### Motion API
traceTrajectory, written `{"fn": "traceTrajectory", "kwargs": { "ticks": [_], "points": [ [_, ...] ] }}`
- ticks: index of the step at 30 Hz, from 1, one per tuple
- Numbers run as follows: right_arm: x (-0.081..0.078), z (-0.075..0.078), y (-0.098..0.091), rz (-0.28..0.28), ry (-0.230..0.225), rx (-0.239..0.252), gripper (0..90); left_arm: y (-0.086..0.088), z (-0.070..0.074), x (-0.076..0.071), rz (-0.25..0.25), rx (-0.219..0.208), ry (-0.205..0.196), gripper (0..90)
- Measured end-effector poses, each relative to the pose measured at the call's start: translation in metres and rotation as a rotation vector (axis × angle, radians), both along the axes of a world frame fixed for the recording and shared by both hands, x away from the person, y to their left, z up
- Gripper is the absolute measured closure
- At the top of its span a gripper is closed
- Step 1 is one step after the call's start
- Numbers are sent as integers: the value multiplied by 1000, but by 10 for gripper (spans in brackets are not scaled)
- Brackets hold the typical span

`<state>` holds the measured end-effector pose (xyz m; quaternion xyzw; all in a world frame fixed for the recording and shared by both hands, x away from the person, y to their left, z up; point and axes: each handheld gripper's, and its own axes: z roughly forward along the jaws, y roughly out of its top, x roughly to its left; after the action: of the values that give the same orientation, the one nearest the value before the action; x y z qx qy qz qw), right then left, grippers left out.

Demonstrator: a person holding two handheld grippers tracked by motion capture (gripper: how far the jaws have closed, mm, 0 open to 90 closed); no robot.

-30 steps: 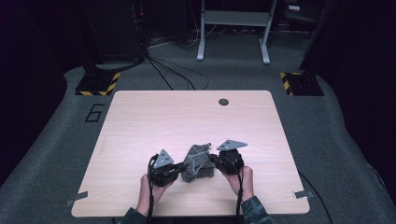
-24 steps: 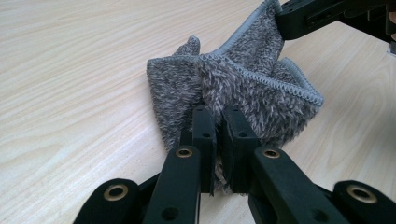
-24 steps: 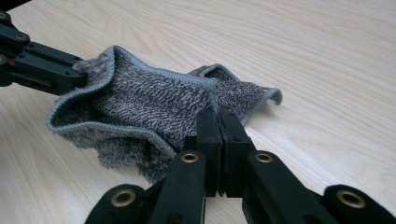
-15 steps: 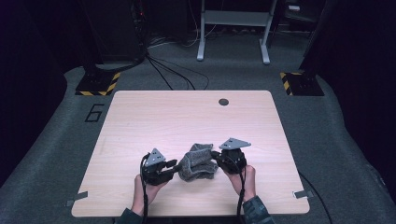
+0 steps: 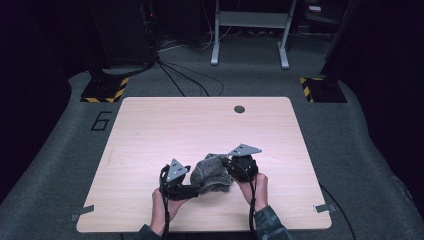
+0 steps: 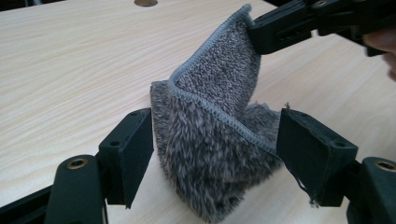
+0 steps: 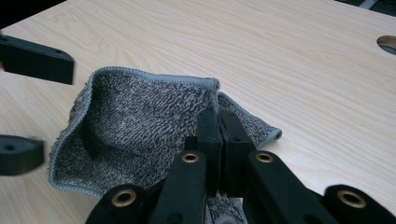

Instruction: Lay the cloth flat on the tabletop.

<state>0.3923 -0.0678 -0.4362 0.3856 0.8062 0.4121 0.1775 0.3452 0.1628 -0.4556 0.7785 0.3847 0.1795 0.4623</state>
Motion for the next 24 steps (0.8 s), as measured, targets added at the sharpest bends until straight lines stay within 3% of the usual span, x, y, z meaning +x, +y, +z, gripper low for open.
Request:
{"fn": "traceTrajectory", "kwargs": {
  "ticks": [7, 16, 20, 24],
  "points": [
    [1, -2, 0, -3, 6, -7, 888, -5, -13, 14, 42, 41, 36, 263],
    [0, 0, -8, -15, -5, 12, 888, 9, -28, 25, 81, 93, 90, 279],
    [-1, 0, -9, -16, -8, 13, 887, 9, -32, 26, 62, 102, 119, 366],
    [-2, 2, -13, -43, -20, 20, 889, 9, -34, 25, 38, 137, 132, 568]
  ]
}}
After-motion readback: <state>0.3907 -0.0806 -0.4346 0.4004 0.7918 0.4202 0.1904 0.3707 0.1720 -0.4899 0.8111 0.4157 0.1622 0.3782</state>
